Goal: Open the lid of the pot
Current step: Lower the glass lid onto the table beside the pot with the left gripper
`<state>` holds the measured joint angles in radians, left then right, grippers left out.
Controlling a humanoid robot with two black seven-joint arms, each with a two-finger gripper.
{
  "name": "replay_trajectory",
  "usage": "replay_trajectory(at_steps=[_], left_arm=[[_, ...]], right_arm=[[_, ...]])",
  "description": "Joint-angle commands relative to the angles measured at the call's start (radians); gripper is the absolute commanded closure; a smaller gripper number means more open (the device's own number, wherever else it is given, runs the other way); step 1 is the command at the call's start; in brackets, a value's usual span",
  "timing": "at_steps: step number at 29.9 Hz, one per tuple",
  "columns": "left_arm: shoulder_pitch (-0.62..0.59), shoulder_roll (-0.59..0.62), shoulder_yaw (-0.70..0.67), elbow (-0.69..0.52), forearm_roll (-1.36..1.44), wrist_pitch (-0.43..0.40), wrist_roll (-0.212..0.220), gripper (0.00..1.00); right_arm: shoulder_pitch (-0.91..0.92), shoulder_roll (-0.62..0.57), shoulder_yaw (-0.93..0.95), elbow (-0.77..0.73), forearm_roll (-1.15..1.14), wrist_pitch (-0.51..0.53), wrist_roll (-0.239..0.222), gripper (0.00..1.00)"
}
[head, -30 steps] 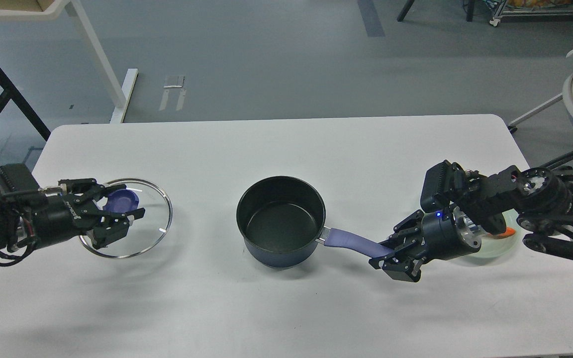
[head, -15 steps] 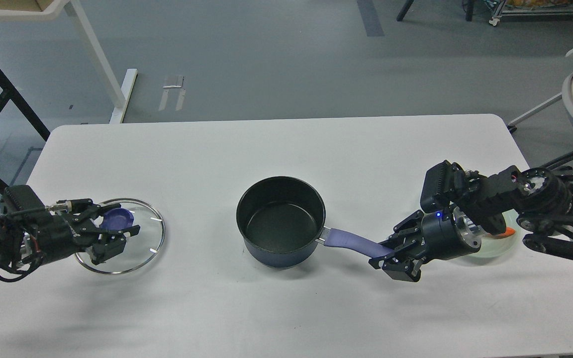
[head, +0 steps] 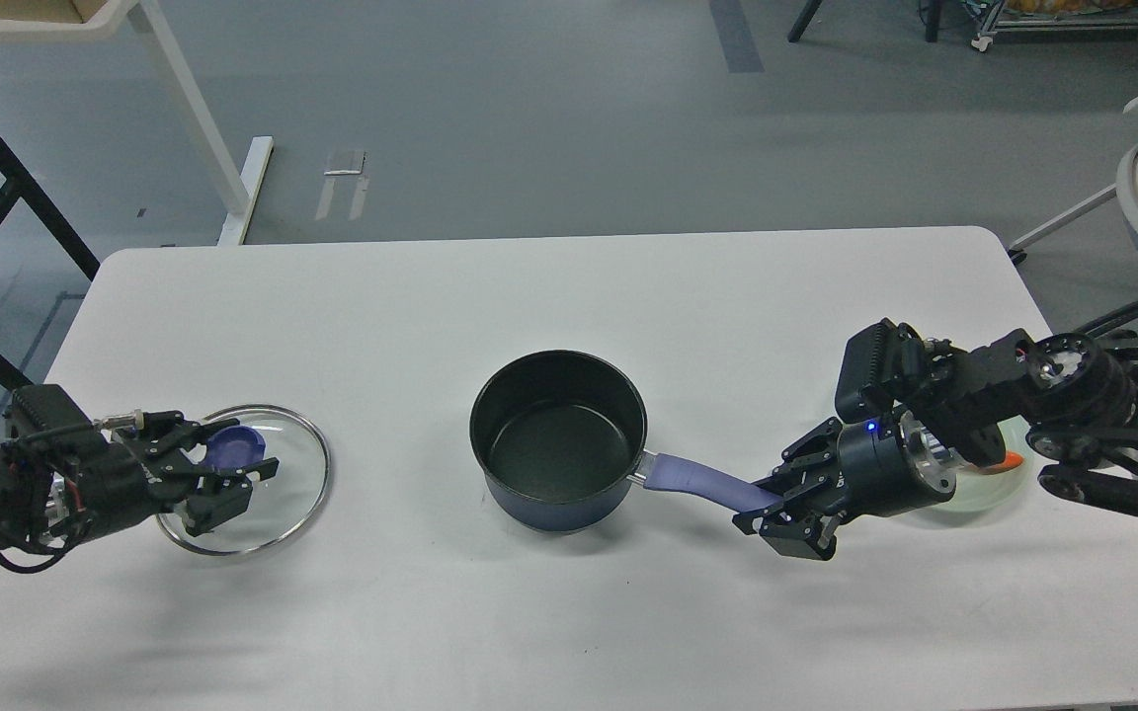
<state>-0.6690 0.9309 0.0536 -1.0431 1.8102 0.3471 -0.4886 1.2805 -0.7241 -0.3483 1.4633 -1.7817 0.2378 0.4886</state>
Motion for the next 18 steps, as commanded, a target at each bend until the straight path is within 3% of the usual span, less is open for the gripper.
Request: replay_trajectory(at_steps=[1, 9, 18], left_arm=[[0.000, -0.001, -0.001, 0.000, -0.002, 0.000, 0.000, 0.23], [-0.001, 0.002, -0.003, -0.003, -0.009, 0.000, 0.000, 0.03], [-0.003, 0.009, 0.002, -0.012, -0.074, 0.000, 0.000, 0.01]], right_arm=[[0.000, 0.002, 0.000, 0.000, 0.001, 0.000, 0.000, 0.68], [-0.001, 0.002, 0.000, 0.000, 0.001, 0.000, 0.000, 0.67], [0.000, 0.005, 0.000, 0.000, 0.001, 0.000, 0.000, 0.66]])
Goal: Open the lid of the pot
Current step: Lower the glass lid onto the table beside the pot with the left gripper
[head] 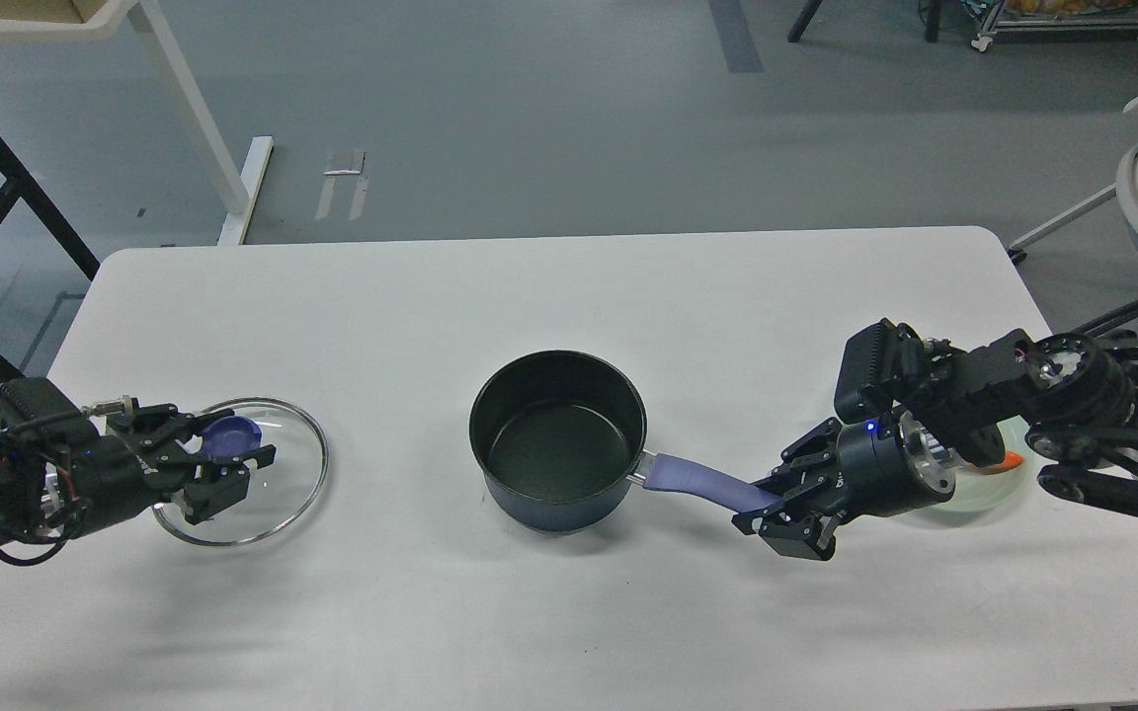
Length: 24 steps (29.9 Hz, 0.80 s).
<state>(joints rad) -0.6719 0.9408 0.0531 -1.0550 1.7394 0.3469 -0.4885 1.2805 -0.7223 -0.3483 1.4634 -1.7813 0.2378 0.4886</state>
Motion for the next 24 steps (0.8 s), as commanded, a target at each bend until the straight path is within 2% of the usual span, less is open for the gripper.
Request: replay_trajectory(at_steps=[1, 5, 7, 11, 13, 14, 15, 19, 21, 22, 23, 24], left_arm=[[0.000, 0.000, 0.002, 0.000, -0.003, 0.000, 0.000, 0.01], [0.000, -0.004, 0.002, 0.000, -0.005, -0.002, 0.000, 0.02], [0.000, -0.004, 0.002, -0.002, -0.005, -0.002, 0.000, 0.08], [0.002, -0.004, 0.004, 0.000, -0.003, -0.005, 0.000, 0.41], [0.003, -0.004, 0.013, 0.000, -0.001, -0.005, 0.000, 0.60], [0.002, -0.005, 0.017, 0.000, 0.000, -0.005, 0.000, 0.67], [0.003, -0.005, 0.021, 0.000, 0.002, -0.005, 0.000, 0.70], [0.003, -0.005, 0.024, 0.000, 0.002, -0.005, 0.000, 0.71], [0.003, -0.008, 0.022, 0.000, -0.001, -0.003, 0.000, 0.65], [0.002, -0.010, 0.022, 0.001, -0.001, -0.003, 0.000, 0.60], [0.002, -0.010, 0.022, 0.003, -0.001, -0.002, 0.000, 0.49], [0.002, -0.010, 0.022, 0.003, -0.001, 0.000, 0.000, 0.34]], right_arm=[[0.000, 0.003, 0.000, 0.000, 0.000, 0.000, 0.000, 0.66], [0.000, 0.003, 0.000, 0.000, 0.000, 0.000, 0.000, 0.66], [0.000, 0.003, 0.000, 0.000, 0.000, 0.000, 0.000, 0.66], [0.000, 0.003, 0.000, 0.000, 0.000, 0.000, 0.000, 0.66], [0.000, 0.004, 0.000, 0.000, 0.000, 0.000, 0.000, 0.66], [0.000, 0.004, 0.000, 0.000, 0.000, 0.000, 0.000, 0.66], [0.000, 0.004, 0.000, 0.000, -0.001, 0.000, 0.000, 0.66], [0.000, 0.006, 0.000, 0.000, 0.000, 0.000, 0.000, 0.66], [0.000, 0.006, -0.001, 0.000, -0.001, 0.000, 0.000, 0.66], [0.000, 0.006, -0.001, 0.000, -0.001, 0.000, 0.000, 0.66], [0.000, 0.006, -0.001, 0.000, 0.000, 0.000, 0.000, 0.66], [0.000, 0.006, -0.001, 0.000, -0.001, 0.000, 0.000, 0.66]])
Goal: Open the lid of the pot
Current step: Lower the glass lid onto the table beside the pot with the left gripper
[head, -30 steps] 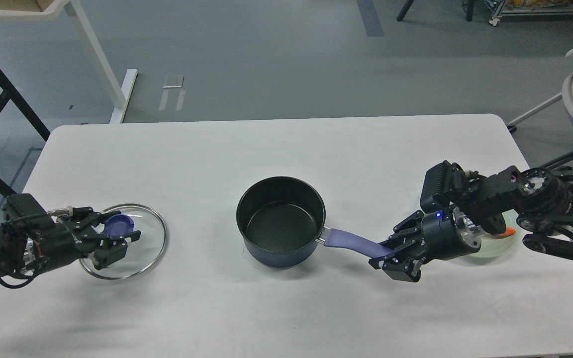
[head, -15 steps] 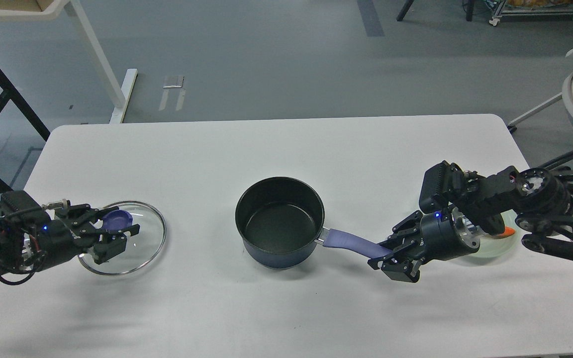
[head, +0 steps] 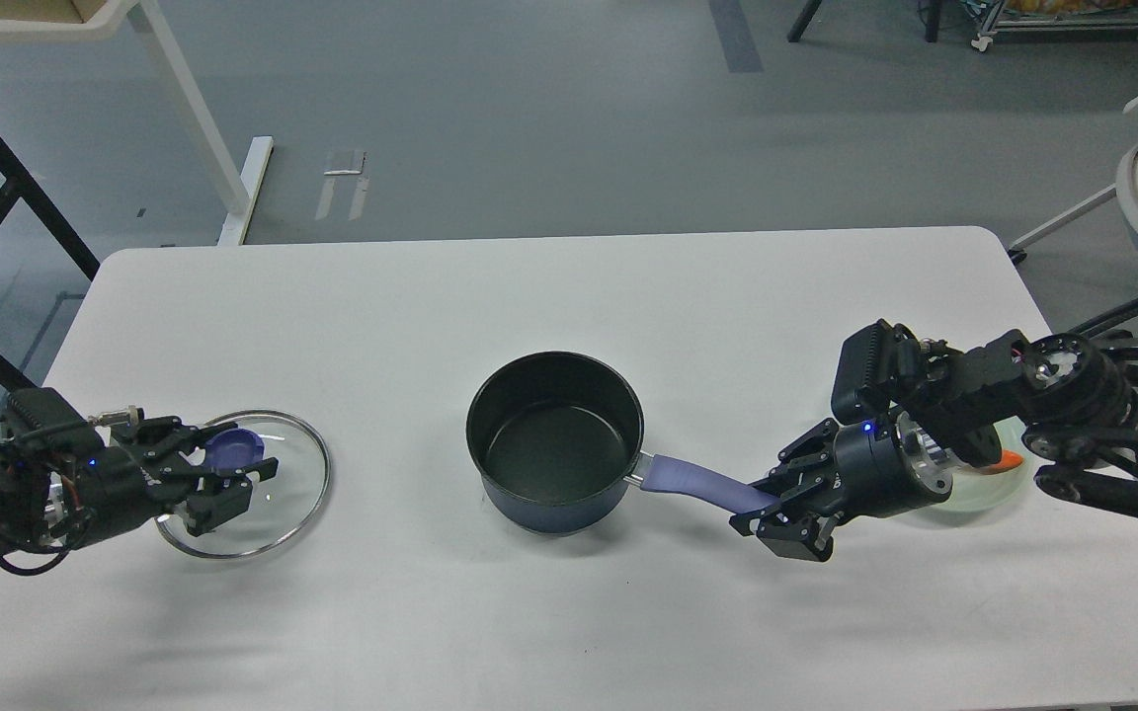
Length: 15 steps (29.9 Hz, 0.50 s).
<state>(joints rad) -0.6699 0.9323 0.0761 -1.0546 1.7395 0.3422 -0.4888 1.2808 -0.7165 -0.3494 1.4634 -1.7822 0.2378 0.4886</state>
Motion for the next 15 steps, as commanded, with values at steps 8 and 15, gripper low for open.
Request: replay_trajectory(at_steps=[8, 15], left_arm=[[-0.002, 0.000, -0.002, 0.001, -0.005, 0.004, 0.000, 0.08], [-0.007, 0.002, -0.012, -0.002, -0.006, 0.003, 0.000, 0.01]], right_arm=[[0.000, 0.000, 0.001, 0.000, 0.001, 0.000, 0.000, 0.66], [0.000, 0.000, 0.001, 0.000, 0.001, 0.000, 0.000, 0.66]])
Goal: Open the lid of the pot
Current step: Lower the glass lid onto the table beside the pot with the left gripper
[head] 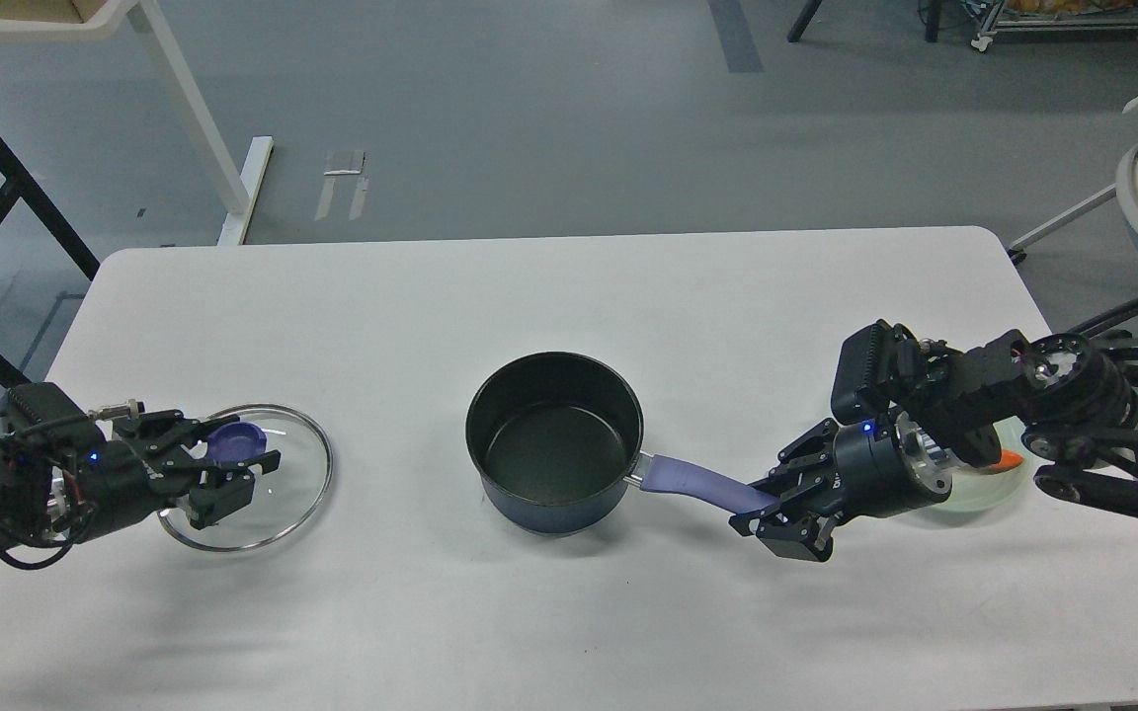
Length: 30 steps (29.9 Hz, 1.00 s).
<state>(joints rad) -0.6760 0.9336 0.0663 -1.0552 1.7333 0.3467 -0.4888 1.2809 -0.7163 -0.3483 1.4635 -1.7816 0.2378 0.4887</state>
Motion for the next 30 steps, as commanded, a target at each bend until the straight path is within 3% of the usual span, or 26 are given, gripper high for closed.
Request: replay_trajectory(at_steps=[1, 2, 5, 7, 8, 12, 14, 16, 19, 21, 27, 30], left_arm=[[0.000, 0.002, 0.001, -0.002, -0.001, -0.002, 0.000, 0.04], [0.000, 0.001, 0.003, -0.002, -0.001, -0.002, 0.000, 0.09], [0.000, 0.002, 0.009, -0.002, 0.005, -0.005, 0.000, 0.51], [0.003, 0.002, 0.010, -0.002, 0.014, -0.005, 0.000, 0.88], [0.003, 0.004, 0.010, -0.002, 0.015, -0.005, 0.000, 0.94], [0.007, 0.005, 0.012, -0.003, 0.019, -0.005, 0.000, 0.96], [0.006, -0.001, 0.010, 0.001, 0.017, -0.003, 0.000, 0.92], [0.004, -0.001, 0.010, 0.001, 0.015, -0.002, 0.000, 0.78], [0.006, -0.004, 0.009, 0.001, 0.012, 0.000, 0.000, 0.51], [0.006, -0.006, 0.009, 0.001, 0.011, 0.000, 0.000, 0.23], [0.004, -0.004, 0.004, 0.000, 0.002, 0.021, 0.000, 0.02], [0.003, -0.004, 0.000, -0.003, 0.000, 0.026, 0.000, 0.01]], right_arm=[[0.000, 0.000, 0.000, 0.000, 0.001, 0.000, 0.000, 0.66], [0.000, 0.000, 0.000, 0.000, -0.001, 0.000, 0.000, 0.66], [0.000, 0.000, 0.000, 0.000, 0.001, 0.000, 0.000, 0.66], [0.000, 0.000, 0.000, 0.000, 0.001, 0.000, 0.000, 0.66], [0.000, 0.000, 0.000, 0.000, -0.001, 0.000, 0.000, 0.66], [0.000, 0.000, -0.001, 0.000, -0.001, 0.000, 0.000, 0.66], [0.000, 0.000, 0.000, 0.000, -0.001, 0.000, 0.000, 0.66], [0.000, 0.000, -0.001, 0.000, 0.001, 0.001, 0.000, 0.66], [0.000, 0.000, -0.001, 0.000, -0.001, 0.000, 0.000, 0.66], [0.000, 0.000, -0.001, 0.000, -0.001, 0.000, 0.000, 0.66], [0.000, 0.000, -0.001, 0.000, -0.001, 0.000, 0.000, 0.66], [0.000, 0.000, -0.001, 0.000, 0.001, 0.002, 0.000, 0.66]])
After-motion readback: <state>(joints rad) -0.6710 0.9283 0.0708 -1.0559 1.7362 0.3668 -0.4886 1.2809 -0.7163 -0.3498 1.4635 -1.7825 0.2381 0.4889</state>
